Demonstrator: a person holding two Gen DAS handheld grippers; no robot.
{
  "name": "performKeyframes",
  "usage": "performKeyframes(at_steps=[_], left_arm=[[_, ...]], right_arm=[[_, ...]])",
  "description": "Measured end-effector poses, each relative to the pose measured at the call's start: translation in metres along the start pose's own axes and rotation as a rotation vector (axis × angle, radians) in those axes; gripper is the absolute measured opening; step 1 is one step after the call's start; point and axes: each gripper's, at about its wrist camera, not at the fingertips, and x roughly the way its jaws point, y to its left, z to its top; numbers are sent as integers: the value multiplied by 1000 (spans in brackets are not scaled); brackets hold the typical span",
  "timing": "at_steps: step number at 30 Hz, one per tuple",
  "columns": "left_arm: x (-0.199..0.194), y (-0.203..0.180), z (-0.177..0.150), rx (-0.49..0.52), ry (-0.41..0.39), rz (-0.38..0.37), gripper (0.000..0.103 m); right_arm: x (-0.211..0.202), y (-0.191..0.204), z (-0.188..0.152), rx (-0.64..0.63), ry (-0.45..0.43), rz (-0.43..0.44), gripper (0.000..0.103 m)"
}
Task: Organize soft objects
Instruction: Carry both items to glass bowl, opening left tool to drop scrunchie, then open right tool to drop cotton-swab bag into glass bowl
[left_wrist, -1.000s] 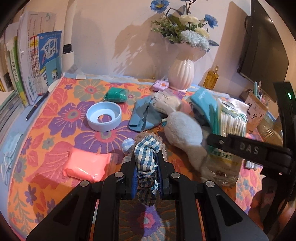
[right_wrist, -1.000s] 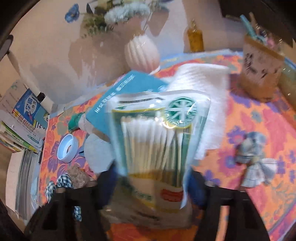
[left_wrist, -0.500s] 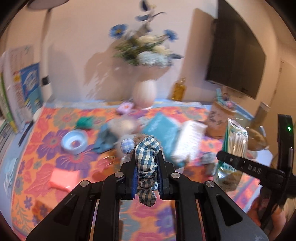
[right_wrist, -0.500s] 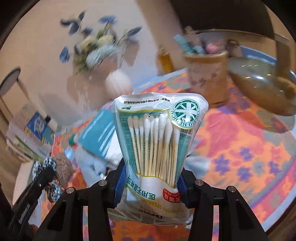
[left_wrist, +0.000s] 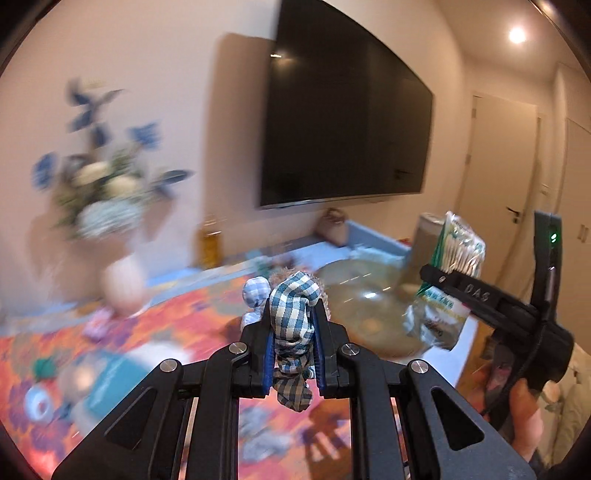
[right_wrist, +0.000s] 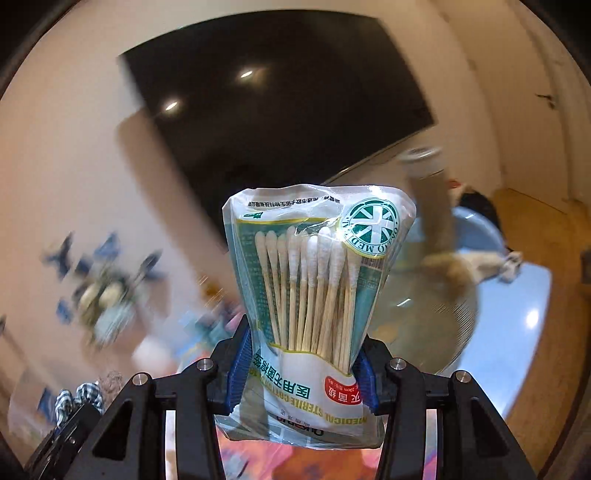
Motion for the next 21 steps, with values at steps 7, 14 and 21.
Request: performKeyframes(at_steps=[7,14,21], left_arm=[[92,-45,16,-16,98,-138,13],[143,-63,4,7,155,-154,47],[131,-47,4,-30,122,-163,70]], right_arm=[[63,-54,23,70,147,-100,48],[88,-75,19,70,248,-121,78],[81,-83,25,54,224,-154,79]])
